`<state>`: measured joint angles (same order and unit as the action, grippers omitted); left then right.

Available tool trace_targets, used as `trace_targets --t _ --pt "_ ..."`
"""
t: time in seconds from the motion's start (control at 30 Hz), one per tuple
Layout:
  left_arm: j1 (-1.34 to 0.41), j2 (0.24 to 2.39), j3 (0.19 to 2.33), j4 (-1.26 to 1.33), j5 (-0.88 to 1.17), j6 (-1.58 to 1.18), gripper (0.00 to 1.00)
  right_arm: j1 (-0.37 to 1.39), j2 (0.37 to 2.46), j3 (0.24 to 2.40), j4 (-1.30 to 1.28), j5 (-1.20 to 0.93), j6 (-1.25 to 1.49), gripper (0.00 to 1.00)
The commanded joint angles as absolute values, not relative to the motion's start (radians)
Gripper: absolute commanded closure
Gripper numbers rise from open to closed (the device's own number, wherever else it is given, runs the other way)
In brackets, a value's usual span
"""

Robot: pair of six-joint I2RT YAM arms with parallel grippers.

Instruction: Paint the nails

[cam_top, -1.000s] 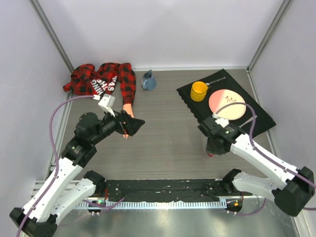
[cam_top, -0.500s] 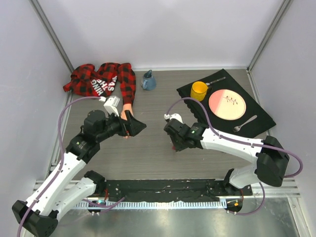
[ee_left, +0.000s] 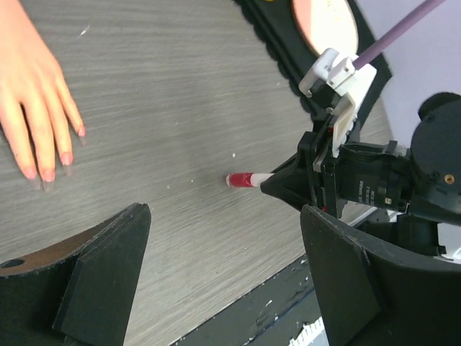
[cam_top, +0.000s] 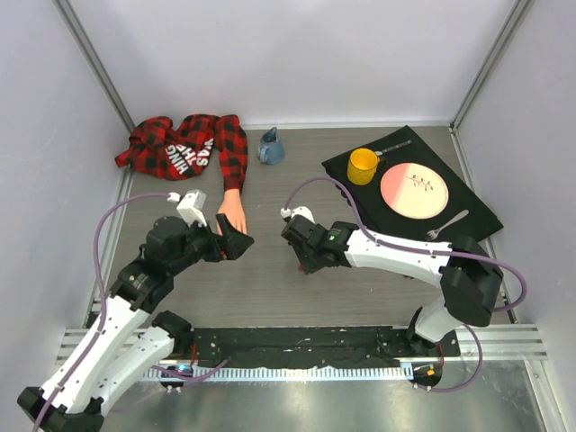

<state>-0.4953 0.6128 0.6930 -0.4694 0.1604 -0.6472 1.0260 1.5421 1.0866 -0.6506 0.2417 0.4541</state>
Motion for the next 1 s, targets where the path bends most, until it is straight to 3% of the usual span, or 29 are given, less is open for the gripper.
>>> trace_targets --t 0.0,0.13,0.23,0.27,0.4,0.6,0.8,0.97 --pt "-0.492 0.670 0.773 -0.534 0.160 -0.638 0.11 1.040 1.557 1.126 -0.606 0.273 0.474 0.95" --pt "-0.491 0.692 0.790 -0.535 0.170 -0.641 0.11 1.043 1.577 1.134 -0.598 0.276 0.480 0.87" --pt "-0.492 0.701 0.805 -0.538 0.172 -0.637 0.11 1.045 1.572 1.137 -0.600 0.288 0.488 0.68" --pt "-0.491 0.703 0.808 -0.540 0.170 -0.631 0.11 1.048 1.565 1.138 -0.600 0.287 0.491 0.58" --pt "-0.492 0.750 0.844 -0.563 0.175 -0.612 0.11 1.051 1.485 1.135 -0.601 0.290 0.503 0.39" --pt "-0.546 0.871 0.916 -0.592 0.227 -0.595 0.16 1.049 1.278 1.118 -0.684 0.388 0.560 0.27" --pt "-0.867 1.060 1.057 -0.701 -0.087 -0.580 0.18 0.877 1.068 1.034 -0.808 0.422 0.626 0.18" --pt "-1.024 1.311 1.236 -0.831 -0.311 -0.572 0.20 0.695 0.927 0.896 -0.804 0.385 0.638 0.15"
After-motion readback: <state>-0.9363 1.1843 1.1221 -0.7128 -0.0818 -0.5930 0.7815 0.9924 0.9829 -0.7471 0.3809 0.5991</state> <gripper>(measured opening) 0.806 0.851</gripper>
